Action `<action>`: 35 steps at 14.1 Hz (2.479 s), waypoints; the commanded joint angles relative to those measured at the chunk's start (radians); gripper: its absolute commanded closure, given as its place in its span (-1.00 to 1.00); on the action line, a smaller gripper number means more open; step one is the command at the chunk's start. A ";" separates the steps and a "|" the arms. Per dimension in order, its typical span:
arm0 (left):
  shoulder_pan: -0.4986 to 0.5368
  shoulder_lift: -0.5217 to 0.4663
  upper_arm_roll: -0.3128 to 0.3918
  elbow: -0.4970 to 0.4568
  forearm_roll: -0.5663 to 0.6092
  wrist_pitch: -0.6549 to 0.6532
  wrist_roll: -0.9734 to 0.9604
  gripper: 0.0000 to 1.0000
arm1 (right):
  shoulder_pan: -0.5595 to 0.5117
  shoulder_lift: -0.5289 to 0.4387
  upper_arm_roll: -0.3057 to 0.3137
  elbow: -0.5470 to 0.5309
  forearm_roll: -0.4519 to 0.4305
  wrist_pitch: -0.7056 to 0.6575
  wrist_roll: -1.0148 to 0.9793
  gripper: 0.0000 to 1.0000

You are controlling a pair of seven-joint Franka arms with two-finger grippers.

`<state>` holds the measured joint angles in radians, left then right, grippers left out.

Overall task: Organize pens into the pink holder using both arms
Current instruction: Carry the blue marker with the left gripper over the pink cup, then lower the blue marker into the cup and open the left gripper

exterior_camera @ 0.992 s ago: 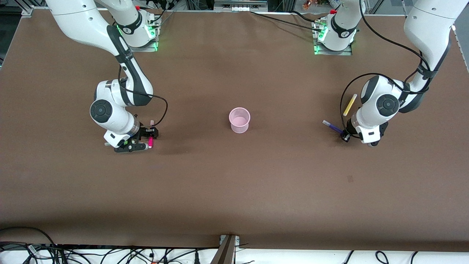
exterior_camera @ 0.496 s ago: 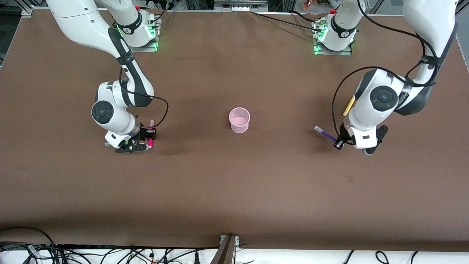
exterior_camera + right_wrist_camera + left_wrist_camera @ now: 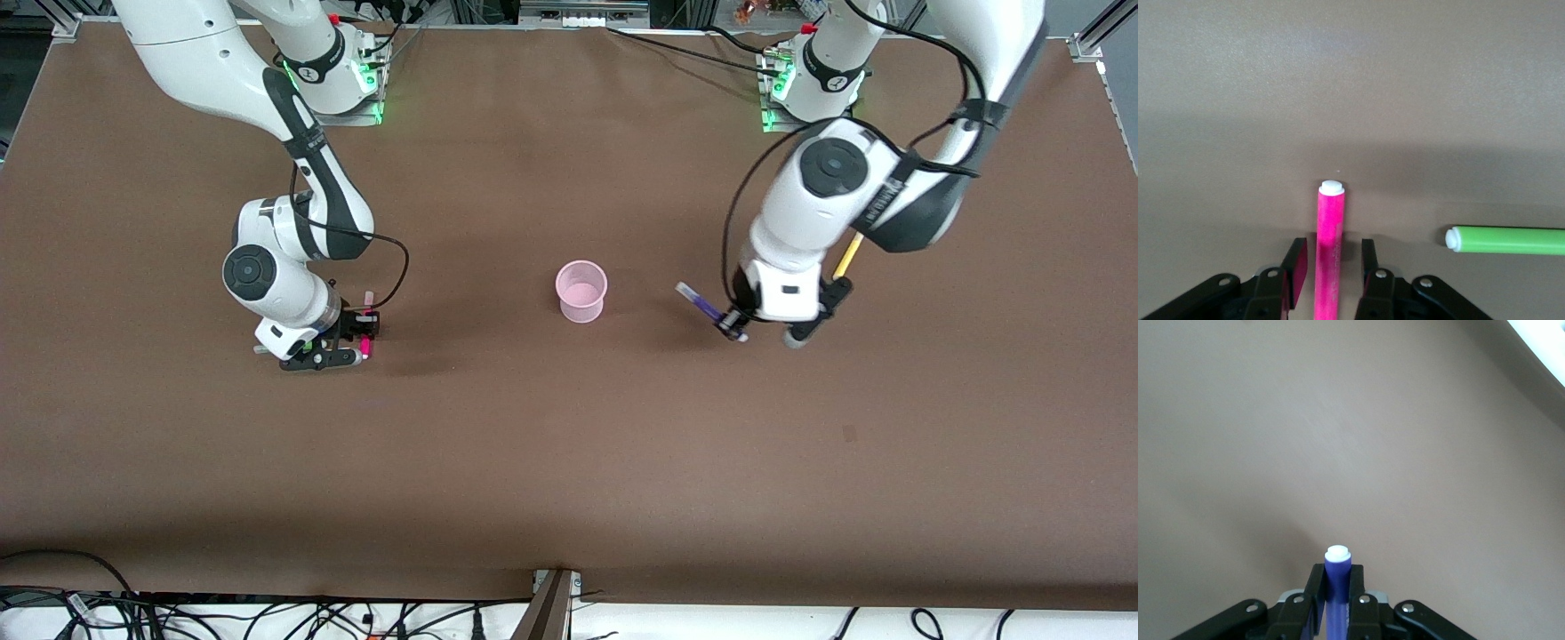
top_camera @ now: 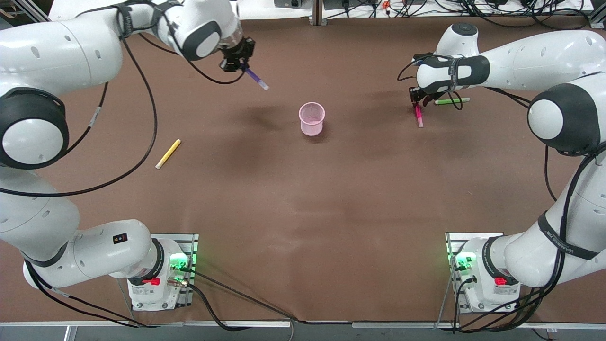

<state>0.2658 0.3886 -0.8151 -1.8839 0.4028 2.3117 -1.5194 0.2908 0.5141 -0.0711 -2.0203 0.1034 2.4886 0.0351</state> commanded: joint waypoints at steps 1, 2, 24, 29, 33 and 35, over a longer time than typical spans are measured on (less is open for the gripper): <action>-0.080 0.022 0.011 0.034 0.069 0.024 -0.088 1.00 | 0.007 0.015 0.000 0.008 0.024 0.015 0.003 0.18; -0.104 0.024 0.010 0.034 0.140 0.026 -0.161 1.00 | 0.007 0.017 0.000 0.008 0.033 0.015 0.003 0.19; -0.609 0.162 0.326 0.164 0.418 0.009 -0.392 1.00 | 0.010 -0.042 0.004 0.031 0.030 0.010 -0.063 1.00; -0.632 0.177 0.329 0.163 0.479 -0.011 -0.435 1.00 | 0.010 -0.055 0.005 0.035 0.030 0.010 -0.073 1.00; -0.640 0.193 0.329 0.164 0.518 -0.012 -0.450 1.00 | 0.011 -0.055 0.011 0.038 0.030 0.009 -0.073 1.00; -0.654 0.196 0.329 0.164 0.518 -0.012 -0.453 1.00 | 0.011 -0.059 0.011 0.038 0.030 0.009 -0.073 1.00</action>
<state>-0.3589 0.5732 -0.4978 -1.7454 0.8874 2.3166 -1.9410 0.3006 0.4726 -0.0614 -1.9792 0.1164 2.5042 -0.0160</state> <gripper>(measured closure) 0.819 0.833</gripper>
